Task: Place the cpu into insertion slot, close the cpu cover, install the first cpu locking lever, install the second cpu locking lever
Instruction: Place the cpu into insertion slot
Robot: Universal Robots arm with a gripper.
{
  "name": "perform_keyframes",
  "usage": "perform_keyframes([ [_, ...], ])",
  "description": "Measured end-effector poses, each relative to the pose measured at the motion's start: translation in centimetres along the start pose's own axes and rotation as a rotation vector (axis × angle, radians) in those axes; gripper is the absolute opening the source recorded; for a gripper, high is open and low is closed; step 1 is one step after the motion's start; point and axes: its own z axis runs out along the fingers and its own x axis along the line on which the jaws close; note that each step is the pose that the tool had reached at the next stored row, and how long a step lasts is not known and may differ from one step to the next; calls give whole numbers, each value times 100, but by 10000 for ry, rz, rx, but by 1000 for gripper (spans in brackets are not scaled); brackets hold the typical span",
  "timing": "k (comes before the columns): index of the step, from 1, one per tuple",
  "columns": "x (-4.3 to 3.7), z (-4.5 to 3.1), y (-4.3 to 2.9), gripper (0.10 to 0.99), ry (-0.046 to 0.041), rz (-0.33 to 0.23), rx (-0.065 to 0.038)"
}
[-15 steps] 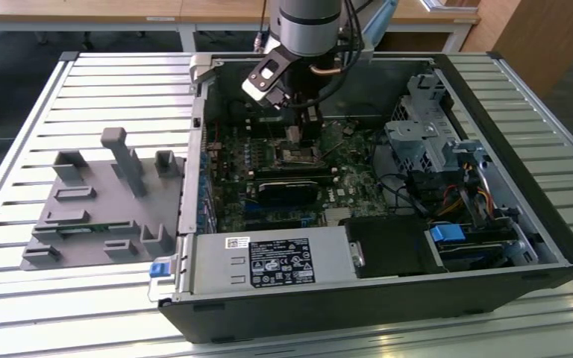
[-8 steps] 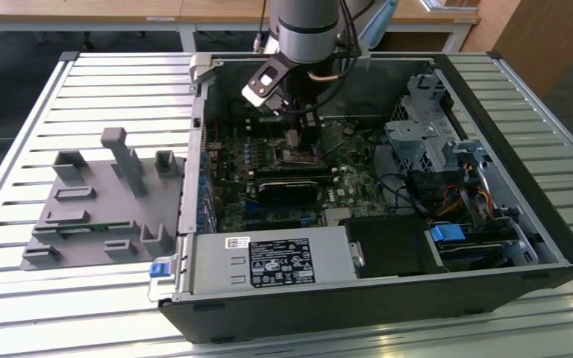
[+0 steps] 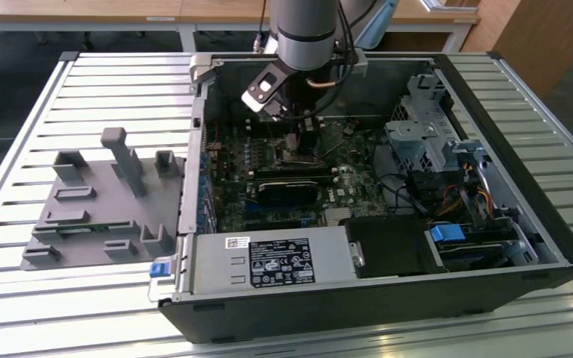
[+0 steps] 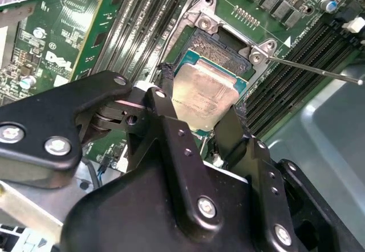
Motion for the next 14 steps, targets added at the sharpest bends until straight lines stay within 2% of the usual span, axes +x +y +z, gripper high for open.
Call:
perform_keyframes([
  [8, 17, 47, -11, 537, -5, 95, -2],
  [14, 33, 122, -21, 537, -9, 133, -3],
])
